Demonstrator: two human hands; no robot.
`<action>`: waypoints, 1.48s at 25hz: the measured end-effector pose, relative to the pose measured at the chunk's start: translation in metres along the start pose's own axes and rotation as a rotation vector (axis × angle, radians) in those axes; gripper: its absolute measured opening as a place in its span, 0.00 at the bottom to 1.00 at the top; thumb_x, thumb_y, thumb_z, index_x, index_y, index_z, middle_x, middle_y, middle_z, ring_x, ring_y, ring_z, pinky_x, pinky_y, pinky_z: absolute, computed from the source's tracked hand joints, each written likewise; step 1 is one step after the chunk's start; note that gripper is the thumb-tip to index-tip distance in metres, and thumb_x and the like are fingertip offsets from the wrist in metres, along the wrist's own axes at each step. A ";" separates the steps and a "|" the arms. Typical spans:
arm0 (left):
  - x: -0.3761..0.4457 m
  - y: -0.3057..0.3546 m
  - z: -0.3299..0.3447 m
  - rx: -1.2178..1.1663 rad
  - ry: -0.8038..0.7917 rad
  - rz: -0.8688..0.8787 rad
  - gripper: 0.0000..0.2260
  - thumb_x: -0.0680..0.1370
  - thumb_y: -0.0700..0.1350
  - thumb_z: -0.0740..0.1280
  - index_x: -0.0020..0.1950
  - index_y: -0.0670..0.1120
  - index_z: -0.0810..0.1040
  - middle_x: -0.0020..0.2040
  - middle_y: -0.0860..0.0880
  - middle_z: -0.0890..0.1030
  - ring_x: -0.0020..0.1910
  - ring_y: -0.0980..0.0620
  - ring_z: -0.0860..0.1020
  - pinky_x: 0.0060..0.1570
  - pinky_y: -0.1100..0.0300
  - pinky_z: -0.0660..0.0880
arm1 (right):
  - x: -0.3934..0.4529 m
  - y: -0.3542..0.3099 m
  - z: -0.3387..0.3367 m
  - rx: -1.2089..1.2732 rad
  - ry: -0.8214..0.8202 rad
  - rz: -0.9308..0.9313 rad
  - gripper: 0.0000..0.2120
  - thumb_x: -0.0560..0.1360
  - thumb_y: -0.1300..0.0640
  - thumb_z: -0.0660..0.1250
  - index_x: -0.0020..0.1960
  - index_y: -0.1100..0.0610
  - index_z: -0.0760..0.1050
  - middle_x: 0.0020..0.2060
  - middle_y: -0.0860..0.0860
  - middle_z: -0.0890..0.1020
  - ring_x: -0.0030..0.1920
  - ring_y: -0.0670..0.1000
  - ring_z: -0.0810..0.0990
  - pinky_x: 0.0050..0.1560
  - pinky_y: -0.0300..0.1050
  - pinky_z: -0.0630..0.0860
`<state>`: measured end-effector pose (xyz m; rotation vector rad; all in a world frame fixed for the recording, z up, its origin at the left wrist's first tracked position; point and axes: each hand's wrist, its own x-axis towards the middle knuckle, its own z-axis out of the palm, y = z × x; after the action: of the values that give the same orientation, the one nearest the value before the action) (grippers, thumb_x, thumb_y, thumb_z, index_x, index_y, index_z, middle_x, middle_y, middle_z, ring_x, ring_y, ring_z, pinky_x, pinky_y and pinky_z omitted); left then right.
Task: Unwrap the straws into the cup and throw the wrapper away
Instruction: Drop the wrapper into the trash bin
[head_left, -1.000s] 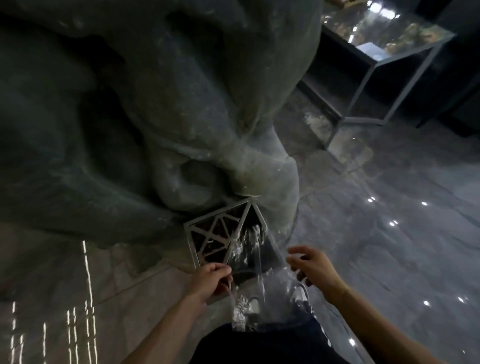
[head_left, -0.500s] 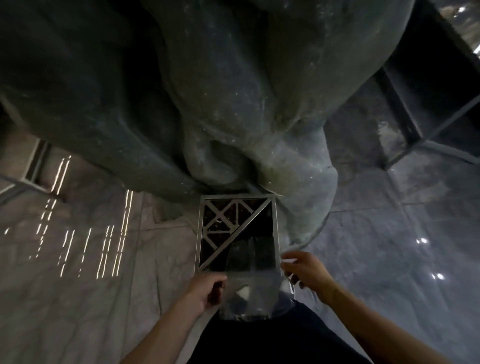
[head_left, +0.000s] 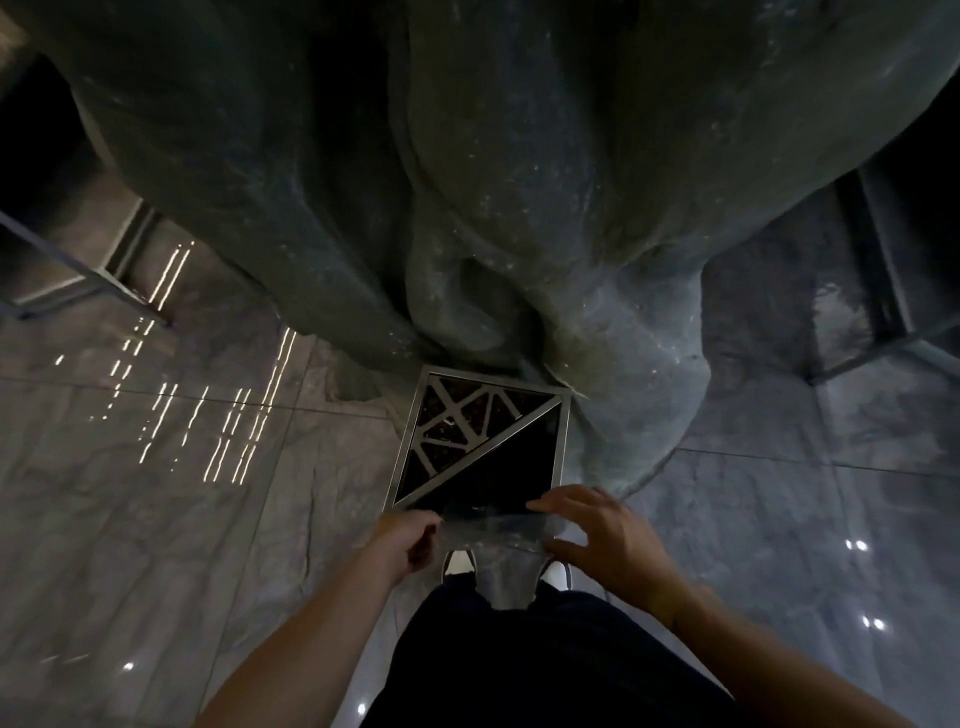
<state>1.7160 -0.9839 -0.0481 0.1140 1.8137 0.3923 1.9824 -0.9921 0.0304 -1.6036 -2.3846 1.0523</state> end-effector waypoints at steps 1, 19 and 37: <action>0.004 0.002 0.001 0.025 0.007 0.010 0.11 0.74 0.34 0.67 0.32 0.41 0.75 0.15 0.49 0.70 0.12 0.55 0.66 0.19 0.68 0.68 | 0.004 -0.002 0.000 0.003 0.041 -0.002 0.20 0.75 0.44 0.66 0.66 0.38 0.70 0.65 0.40 0.75 0.62 0.42 0.73 0.58 0.45 0.76; -0.023 0.004 -0.031 0.874 -0.065 0.884 0.10 0.76 0.49 0.69 0.56 0.54 0.81 0.53 0.55 0.80 0.46 0.60 0.79 0.49 0.62 0.76 | 0.049 0.014 0.058 -0.046 0.108 0.081 0.07 0.75 0.52 0.69 0.51 0.44 0.83 0.50 0.41 0.85 0.48 0.45 0.81 0.36 0.35 0.71; 0.014 -0.011 -0.029 1.391 0.025 0.862 0.14 0.81 0.48 0.59 0.66 0.50 0.72 0.63 0.48 0.72 0.55 0.46 0.79 0.51 0.51 0.77 | 0.052 0.016 0.105 -0.255 -0.219 0.220 0.18 0.80 0.46 0.55 0.69 0.45 0.69 0.64 0.47 0.78 0.63 0.51 0.73 0.59 0.50 0.71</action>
<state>1.6863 -0.9966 -0.0581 1.8631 1.6604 -0.3674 1.9273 -0.9963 -0.0743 -1.9685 -2.6225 1.0414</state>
